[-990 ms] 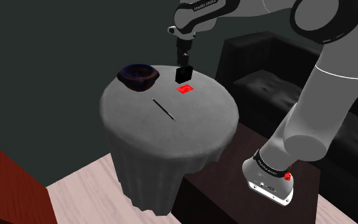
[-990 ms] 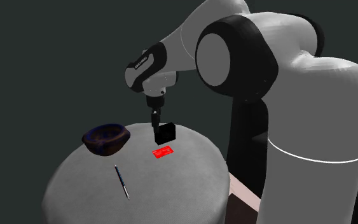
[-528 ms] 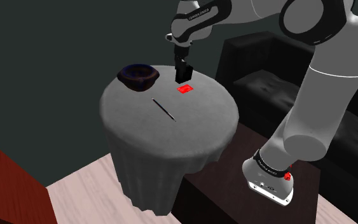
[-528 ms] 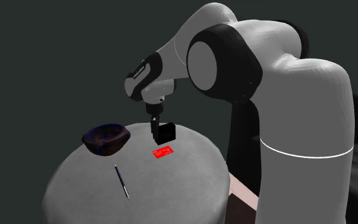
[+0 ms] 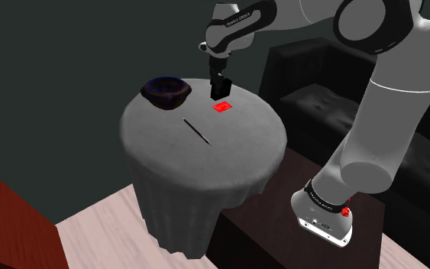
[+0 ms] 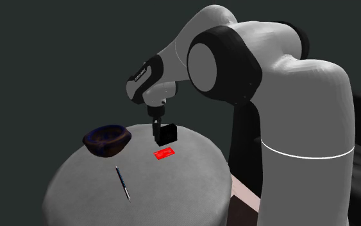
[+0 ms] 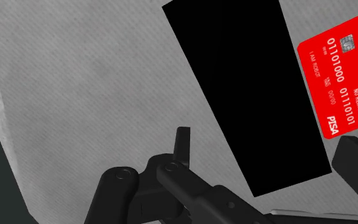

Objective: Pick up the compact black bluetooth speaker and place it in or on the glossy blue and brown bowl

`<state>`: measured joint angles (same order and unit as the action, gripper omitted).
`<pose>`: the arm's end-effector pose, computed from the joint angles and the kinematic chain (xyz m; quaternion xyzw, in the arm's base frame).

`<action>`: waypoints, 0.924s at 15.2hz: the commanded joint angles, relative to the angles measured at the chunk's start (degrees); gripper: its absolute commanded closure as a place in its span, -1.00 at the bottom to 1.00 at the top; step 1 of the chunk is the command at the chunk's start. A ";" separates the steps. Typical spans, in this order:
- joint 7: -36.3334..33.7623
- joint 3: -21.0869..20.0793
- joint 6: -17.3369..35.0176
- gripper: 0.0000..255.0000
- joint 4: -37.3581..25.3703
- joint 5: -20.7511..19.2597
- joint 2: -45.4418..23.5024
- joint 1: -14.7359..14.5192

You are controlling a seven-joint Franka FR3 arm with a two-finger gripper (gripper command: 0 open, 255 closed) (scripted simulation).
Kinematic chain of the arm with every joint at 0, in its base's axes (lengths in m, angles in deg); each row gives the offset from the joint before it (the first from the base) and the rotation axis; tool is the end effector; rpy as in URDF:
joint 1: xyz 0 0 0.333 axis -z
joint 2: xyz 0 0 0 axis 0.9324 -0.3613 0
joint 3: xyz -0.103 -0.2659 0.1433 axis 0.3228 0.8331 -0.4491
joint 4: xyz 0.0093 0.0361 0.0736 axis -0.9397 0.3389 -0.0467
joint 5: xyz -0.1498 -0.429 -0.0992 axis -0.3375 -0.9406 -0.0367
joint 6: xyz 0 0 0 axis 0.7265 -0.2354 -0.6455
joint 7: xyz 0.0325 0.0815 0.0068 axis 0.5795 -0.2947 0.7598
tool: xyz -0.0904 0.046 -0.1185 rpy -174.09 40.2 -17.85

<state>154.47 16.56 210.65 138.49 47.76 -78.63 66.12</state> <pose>0.6609 -0.1182 0.2710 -0.9010 -0.4337 0.0029 0.0072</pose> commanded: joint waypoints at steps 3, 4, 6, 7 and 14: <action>0.00 0.00 0.01 1.00 0.00 0.00 0.00 0.00; 0.00 0.00 0.00 1.00 -0.01 0.00 -0.01 0.00; 0.01 0.00 0.01 1.00 0.00 0.00 -0.01 0.00; 0.01 0.00 0.01 1.00 0.00 0.00 0.00 0.00; -0.32 0.14 -2.69 1.00 -1.36 -0.47 1.38 -0.10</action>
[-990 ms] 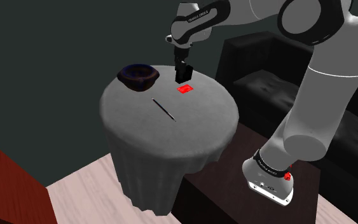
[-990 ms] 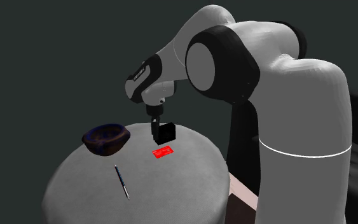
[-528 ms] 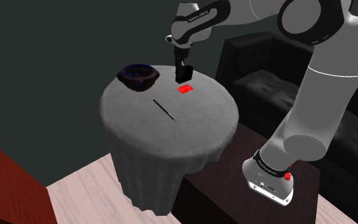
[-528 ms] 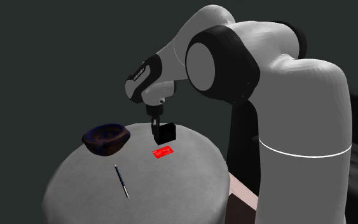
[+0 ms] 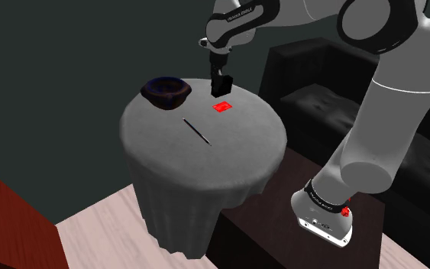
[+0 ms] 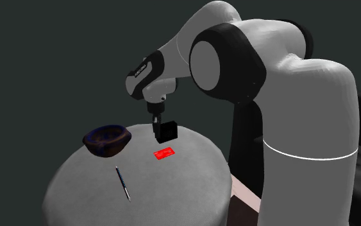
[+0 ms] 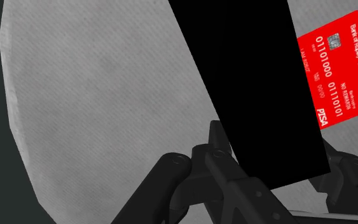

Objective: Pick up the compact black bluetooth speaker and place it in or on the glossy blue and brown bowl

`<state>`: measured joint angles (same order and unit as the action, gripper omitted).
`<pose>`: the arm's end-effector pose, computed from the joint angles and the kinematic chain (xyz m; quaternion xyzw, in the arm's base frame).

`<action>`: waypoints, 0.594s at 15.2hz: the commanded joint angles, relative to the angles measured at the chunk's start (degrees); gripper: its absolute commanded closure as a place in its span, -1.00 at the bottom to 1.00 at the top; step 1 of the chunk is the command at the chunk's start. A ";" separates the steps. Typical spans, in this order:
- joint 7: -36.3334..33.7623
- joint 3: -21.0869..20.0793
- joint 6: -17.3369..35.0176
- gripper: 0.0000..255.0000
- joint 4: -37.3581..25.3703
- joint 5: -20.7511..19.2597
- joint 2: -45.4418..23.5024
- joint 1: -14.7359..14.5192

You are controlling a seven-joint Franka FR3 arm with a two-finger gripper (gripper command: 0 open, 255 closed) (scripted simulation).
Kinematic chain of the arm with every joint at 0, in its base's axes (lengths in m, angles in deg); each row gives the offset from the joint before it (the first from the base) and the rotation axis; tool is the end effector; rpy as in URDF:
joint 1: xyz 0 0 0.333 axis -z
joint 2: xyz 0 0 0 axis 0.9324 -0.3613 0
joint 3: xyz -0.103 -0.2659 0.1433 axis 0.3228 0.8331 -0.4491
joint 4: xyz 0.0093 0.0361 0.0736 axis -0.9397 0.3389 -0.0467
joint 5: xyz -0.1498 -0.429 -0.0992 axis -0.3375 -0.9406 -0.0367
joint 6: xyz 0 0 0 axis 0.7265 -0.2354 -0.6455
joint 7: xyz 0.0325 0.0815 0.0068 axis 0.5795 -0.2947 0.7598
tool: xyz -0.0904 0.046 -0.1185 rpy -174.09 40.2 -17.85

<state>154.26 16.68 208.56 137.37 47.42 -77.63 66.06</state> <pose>0.6626 -0.1187 0.2894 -0.9010 -0.4337 0.0029 0.0073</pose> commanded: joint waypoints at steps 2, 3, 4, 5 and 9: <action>-0.26 0.09 -1.97 1.00 -1.00 -0.34 1.01 -0.09; -0.34 0.11 -2.66 1.00 -1.40 -0.44 1.30 -0.11; -0.40 0.14 -3.35 1.00 -1.81 -0.54 1.59 -0.13; -0.47 0.16 -4.04 1.00 -2.24 -0.63 1.87 -0.14; -0.71 0.24 -6.84 1.00 -4.08 -0.96 2.86 -0.20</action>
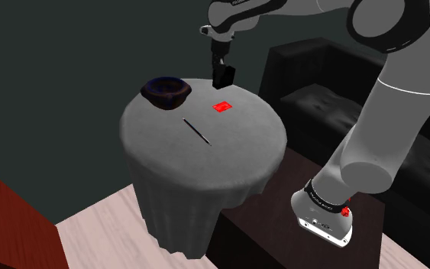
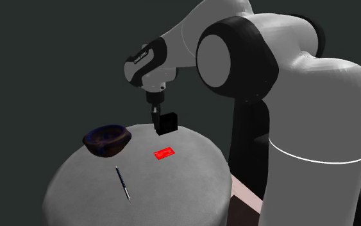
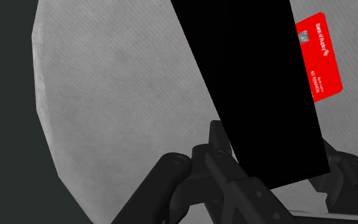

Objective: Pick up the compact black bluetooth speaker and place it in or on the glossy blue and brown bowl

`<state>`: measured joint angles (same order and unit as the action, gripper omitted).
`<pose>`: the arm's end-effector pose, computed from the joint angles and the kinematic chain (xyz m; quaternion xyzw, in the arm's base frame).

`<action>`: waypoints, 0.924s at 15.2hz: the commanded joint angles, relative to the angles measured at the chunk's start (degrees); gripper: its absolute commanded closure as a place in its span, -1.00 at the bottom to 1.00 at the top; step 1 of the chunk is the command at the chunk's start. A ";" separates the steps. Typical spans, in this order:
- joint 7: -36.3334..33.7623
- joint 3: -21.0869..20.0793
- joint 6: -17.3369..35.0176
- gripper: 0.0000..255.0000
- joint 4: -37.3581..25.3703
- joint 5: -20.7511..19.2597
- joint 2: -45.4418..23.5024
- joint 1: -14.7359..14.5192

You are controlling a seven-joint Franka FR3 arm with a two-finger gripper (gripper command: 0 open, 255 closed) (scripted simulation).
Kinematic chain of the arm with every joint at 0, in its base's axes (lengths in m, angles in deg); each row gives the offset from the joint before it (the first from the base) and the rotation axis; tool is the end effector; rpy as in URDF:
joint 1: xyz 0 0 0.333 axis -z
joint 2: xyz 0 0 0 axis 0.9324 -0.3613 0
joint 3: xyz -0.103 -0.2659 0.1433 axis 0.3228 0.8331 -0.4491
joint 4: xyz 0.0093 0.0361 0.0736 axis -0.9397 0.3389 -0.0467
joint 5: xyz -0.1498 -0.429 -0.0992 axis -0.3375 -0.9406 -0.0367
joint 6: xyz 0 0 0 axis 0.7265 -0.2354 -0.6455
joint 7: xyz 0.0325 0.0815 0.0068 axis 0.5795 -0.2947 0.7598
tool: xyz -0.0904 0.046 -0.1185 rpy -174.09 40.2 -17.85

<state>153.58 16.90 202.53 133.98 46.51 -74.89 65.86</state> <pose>0.6653 -0.1183 0.3429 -0.9011 -0.4336 0.0029 0.0072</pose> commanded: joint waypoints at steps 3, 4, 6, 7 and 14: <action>-0.18 0.07 -2.95 1.00 -2.22 -0.27 0.75 -0.01; -0.22 0.09 -3.66 1.00 -2.76 -0.33 0.94 -0.02; -0.31 0.11 -5.11 1.00 -3.87 -0.44 1.27 -0.03; -0.35 0.12 -5.83 1.00 -4.45 -0.49 1.43 -0.03; -0.56 0.20 -11.01 1.00 -8.94 -0.75 2.14 -0.01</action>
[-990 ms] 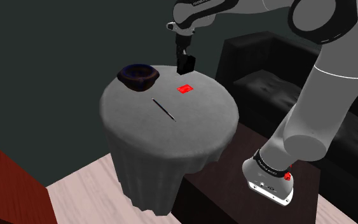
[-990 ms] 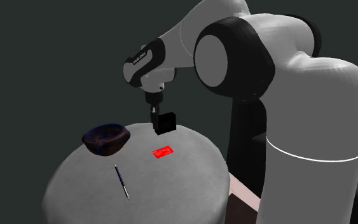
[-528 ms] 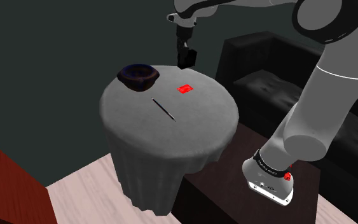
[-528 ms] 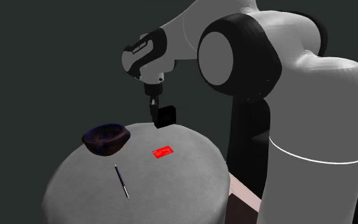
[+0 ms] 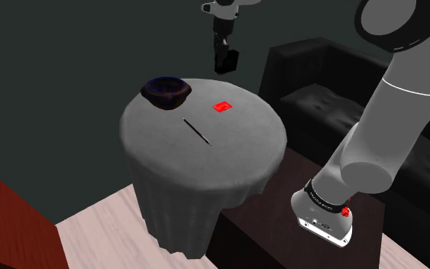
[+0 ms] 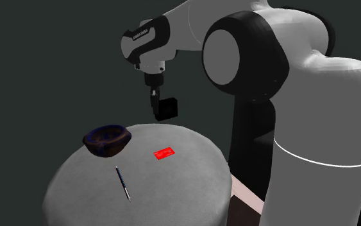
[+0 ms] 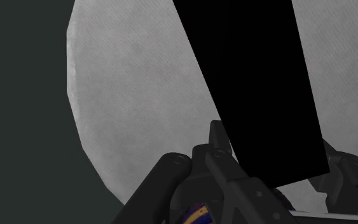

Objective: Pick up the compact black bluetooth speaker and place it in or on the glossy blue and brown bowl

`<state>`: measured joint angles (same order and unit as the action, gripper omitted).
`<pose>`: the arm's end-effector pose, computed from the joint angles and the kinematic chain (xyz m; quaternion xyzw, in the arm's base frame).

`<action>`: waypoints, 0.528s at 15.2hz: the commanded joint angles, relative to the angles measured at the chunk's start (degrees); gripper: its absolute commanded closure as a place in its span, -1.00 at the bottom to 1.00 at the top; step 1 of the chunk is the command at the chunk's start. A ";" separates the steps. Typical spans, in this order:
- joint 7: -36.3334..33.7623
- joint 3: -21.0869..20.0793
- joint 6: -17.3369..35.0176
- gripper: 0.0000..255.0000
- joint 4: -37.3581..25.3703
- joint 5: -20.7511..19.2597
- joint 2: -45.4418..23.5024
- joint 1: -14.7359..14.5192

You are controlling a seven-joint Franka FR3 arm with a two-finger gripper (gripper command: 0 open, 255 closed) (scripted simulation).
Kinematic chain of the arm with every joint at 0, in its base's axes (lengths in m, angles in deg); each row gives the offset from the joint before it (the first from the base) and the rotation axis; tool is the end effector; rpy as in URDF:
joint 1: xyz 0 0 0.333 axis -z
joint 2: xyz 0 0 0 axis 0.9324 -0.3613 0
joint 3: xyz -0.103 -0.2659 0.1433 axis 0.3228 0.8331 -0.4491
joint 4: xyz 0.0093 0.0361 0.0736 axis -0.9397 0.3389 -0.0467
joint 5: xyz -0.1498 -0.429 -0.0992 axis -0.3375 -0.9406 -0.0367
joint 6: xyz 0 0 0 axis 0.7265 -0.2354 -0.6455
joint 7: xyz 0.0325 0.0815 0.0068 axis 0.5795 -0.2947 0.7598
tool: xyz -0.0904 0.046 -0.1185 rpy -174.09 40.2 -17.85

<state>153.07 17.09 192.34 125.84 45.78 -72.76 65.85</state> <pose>0.6703 -0.1192 0.4293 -0.9010 -0.4338 0.0028 0.0072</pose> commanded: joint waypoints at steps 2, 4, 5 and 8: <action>-0.09 0.02 -2.34 1.00 -2.23 -0.06 0.11 0.02; -0.12 0.04 -3.86 1.00 -3.72 -0.08 0.14 0.04; -0.13 0.05 -4.63 1.00 -4.50 -0.08 0.14 0.06; -2.39 -0.91 -5.92 1.00 -7.35 0.13 -1.41 -1.16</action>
<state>151.56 16.56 186.69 119.45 45.82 -73.49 65.16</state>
